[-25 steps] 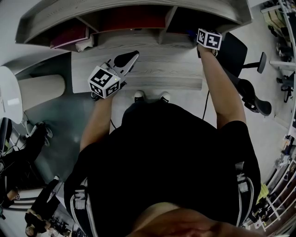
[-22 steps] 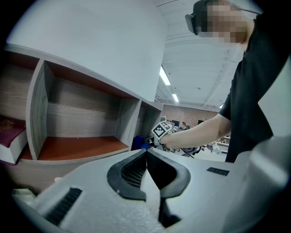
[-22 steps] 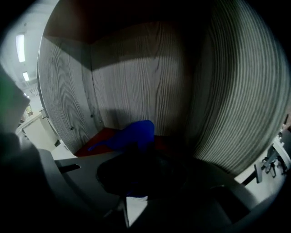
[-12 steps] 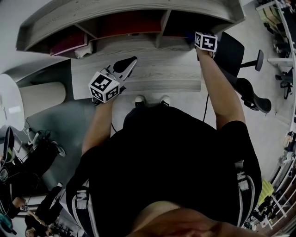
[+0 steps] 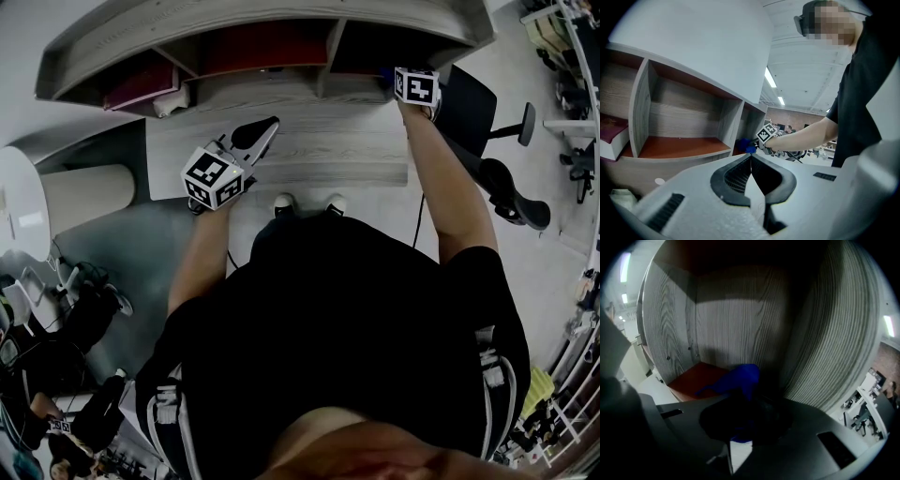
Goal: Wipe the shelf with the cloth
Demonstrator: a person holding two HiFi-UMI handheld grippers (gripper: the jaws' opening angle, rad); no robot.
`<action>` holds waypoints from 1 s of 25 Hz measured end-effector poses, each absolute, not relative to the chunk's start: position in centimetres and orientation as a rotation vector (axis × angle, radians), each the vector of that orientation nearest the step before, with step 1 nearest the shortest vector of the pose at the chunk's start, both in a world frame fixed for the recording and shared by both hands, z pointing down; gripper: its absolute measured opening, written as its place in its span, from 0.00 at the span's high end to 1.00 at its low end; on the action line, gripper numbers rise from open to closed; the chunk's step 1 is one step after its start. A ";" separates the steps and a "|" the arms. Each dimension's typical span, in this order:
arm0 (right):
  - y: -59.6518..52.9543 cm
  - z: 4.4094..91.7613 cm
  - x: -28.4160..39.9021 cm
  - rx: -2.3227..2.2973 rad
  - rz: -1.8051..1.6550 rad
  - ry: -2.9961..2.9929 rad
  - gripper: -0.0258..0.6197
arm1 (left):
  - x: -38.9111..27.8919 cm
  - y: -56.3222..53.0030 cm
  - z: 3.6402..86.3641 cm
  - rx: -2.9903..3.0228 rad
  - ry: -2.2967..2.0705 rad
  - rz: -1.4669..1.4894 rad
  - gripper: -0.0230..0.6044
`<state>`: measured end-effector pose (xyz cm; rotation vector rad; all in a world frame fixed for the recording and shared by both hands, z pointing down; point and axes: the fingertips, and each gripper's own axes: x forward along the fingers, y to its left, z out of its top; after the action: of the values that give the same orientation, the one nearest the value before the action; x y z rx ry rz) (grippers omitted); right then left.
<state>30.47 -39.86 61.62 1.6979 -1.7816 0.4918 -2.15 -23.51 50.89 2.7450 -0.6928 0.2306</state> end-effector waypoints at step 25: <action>-39.7 60.5 28.7 1.456 0.170 -1.642 0.88 | -2.4 -21.8 51.6 2.714 -0.671 0.242 0.93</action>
<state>28.71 -39.65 60.54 1.4564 -1.6423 0.1701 -2.38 -21.83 51.58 2.7139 -0.6708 0.2417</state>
